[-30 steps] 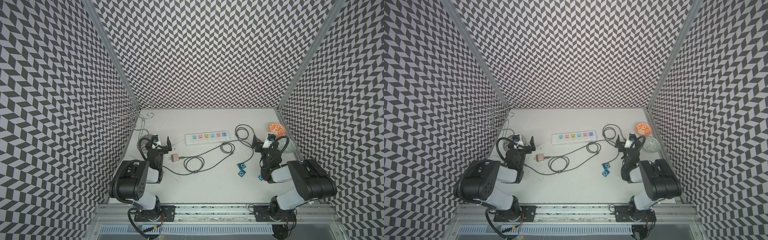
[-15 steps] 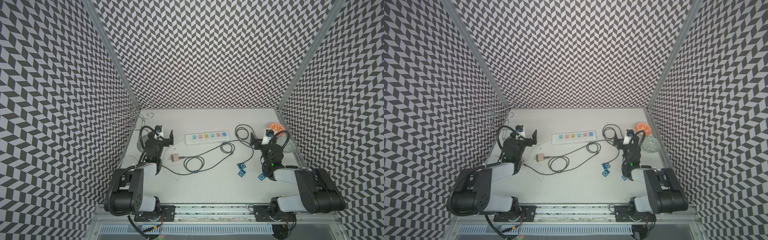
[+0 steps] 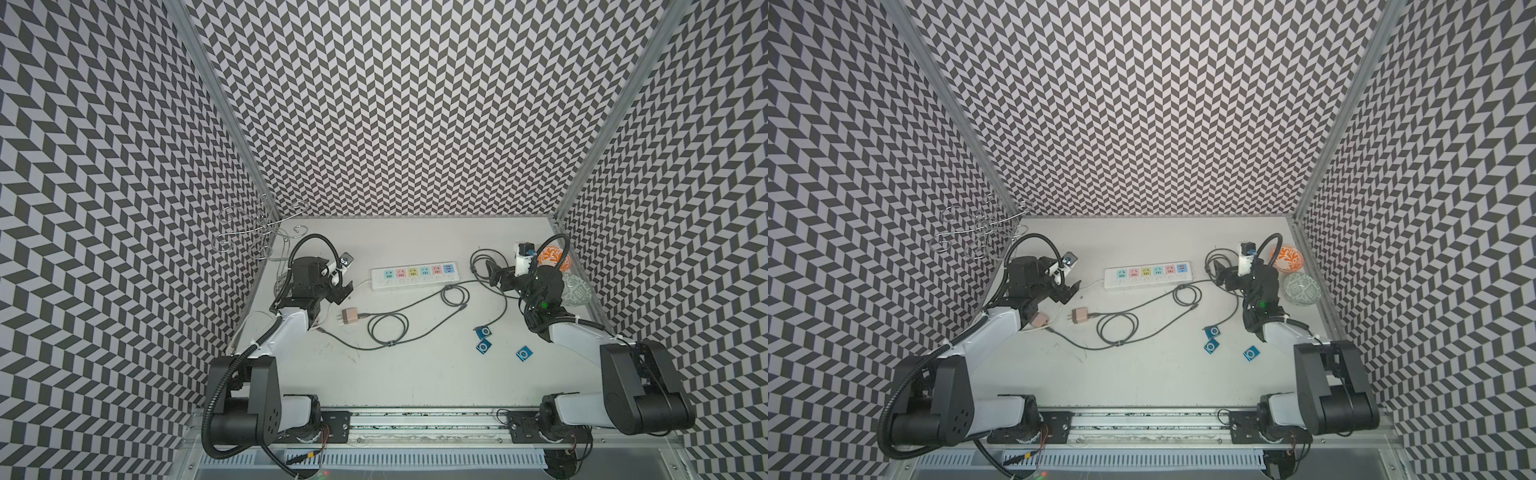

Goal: Charge mp3
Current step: Pick up the plug from the center of the board.

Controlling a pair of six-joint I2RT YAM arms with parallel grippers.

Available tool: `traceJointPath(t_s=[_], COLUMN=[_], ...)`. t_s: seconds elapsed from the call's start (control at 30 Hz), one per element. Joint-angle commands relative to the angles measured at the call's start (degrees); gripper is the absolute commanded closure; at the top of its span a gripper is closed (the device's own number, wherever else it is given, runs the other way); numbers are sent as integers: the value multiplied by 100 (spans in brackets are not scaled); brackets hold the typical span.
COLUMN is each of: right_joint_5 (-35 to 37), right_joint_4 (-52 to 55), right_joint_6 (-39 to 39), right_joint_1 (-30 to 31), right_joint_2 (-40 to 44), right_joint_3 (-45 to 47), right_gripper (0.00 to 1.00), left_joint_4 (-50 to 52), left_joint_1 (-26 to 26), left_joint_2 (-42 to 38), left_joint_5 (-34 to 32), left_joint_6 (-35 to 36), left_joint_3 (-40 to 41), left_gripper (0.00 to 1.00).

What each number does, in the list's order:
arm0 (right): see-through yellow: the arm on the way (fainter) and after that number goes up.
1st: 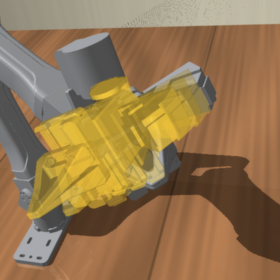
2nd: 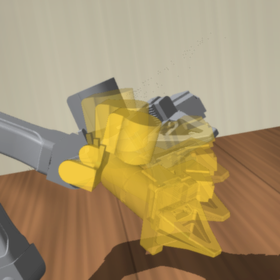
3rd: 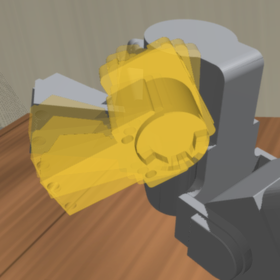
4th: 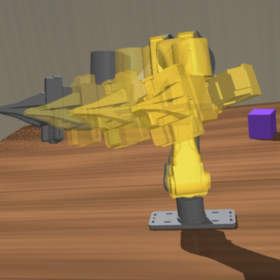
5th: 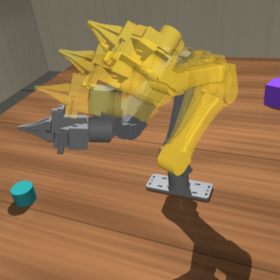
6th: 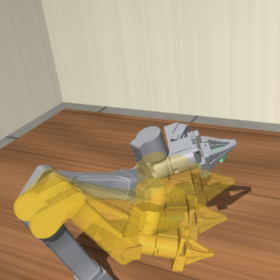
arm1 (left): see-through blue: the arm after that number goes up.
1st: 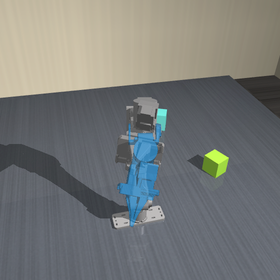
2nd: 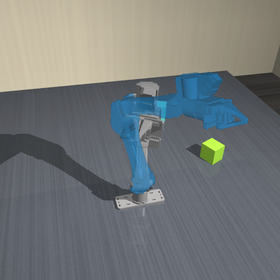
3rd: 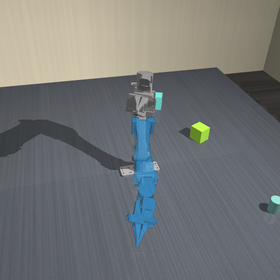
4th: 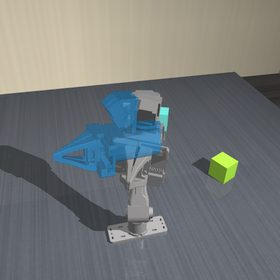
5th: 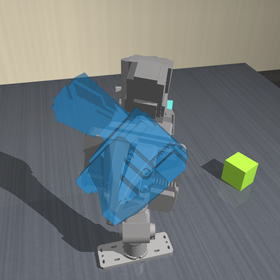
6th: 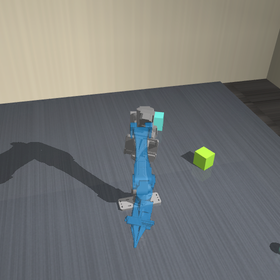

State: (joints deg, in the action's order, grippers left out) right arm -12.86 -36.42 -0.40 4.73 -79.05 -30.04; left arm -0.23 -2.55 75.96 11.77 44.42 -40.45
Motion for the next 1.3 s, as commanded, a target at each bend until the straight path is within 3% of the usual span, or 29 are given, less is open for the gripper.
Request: traceJointPath(t_s=[0.0, 0.33, 0.87, 1.27], right_joint_5=[-391, -664, -828, -885], right_joint_4=[-171, -206, 83, 196], right_joint_6=[-120, -250, -182, -153], right_joint_1=[-6, -14, -8, -8], right_joint_2=[61, 41, -187, -177], right_joint_3=[42, 34, -240, -262], right_gripper=[0, 1, 0, 0], left_joint_4=[890, 1247, 1570, 1807], left_joint_1=[-129, -211, -314, -389], left_joint_2=[-2, 456, 480, 712], left_joint_5=[120, 74, 353, 339], left_joint_6=[981, 1193, 1183, 1121], left_joint_3=[-34, -80, 187, 305], left_gripper=[6, 10, 3, 5])
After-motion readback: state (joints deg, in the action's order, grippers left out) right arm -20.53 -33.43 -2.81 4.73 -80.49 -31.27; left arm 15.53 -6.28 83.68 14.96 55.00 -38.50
